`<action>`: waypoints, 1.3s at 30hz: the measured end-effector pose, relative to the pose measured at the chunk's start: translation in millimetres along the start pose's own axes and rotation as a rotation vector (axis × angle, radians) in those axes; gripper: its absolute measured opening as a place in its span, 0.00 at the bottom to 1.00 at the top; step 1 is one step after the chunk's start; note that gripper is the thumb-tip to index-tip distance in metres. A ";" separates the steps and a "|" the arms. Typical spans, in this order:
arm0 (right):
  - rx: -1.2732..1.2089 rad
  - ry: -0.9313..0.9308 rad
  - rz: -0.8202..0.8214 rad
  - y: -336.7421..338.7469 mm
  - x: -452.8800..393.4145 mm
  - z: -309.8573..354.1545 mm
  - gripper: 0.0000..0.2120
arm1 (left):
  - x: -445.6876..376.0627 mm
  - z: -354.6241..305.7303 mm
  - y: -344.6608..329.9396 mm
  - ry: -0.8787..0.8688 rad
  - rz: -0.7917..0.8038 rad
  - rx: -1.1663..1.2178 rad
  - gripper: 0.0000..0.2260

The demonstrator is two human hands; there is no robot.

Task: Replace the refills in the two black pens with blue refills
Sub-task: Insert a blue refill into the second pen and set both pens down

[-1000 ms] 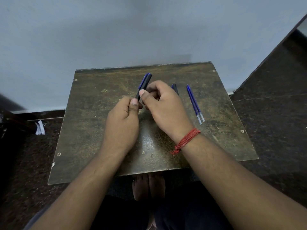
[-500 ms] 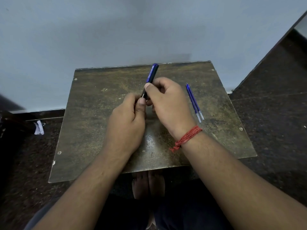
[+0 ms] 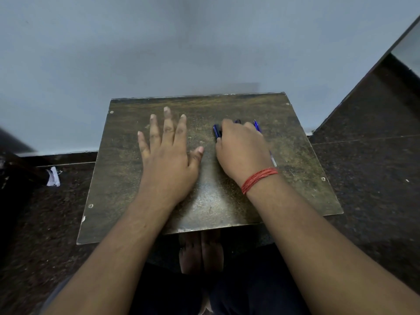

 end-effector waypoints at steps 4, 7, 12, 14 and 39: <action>0.042 0.008 0.020 -6.2 1.6 2.0 0.07 | -2.9 6.0 -9.6 0.027 0.058 -0.068 0.34; 0.054 0.006 0.014 -5.1 1.2 1.5 0.07 | -3.4 8.2 -12.5 0.040 0.082 -0.064 0.34; 0.011 -0.064 -0.026 13.8 5.1 -13.9 0.12 | -3.6 8.7 -10.4 0.050 0.099 -0.054 0.33; 0.015 -0.107 0.009 17.9 9.1 -24.0 0.15 | -3.6 8.7 -9.2 0.051 0.103 -0.050 0.33; -0.190 -0.013 0.127 -20.2 18.0 70.8 0.12 | -7.6 34.0 16.0 0.232 0.088 0.121 0.30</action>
Point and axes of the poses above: each hand's wrist, its own x-axis away from the middle knuckle, its own y-axis out of the back of the hand, z = x × y, the point moved 5 cm from there along -x, towards the middle knuckle, and after that the axes turned 4 degrees about y, right-handed, at the moved point
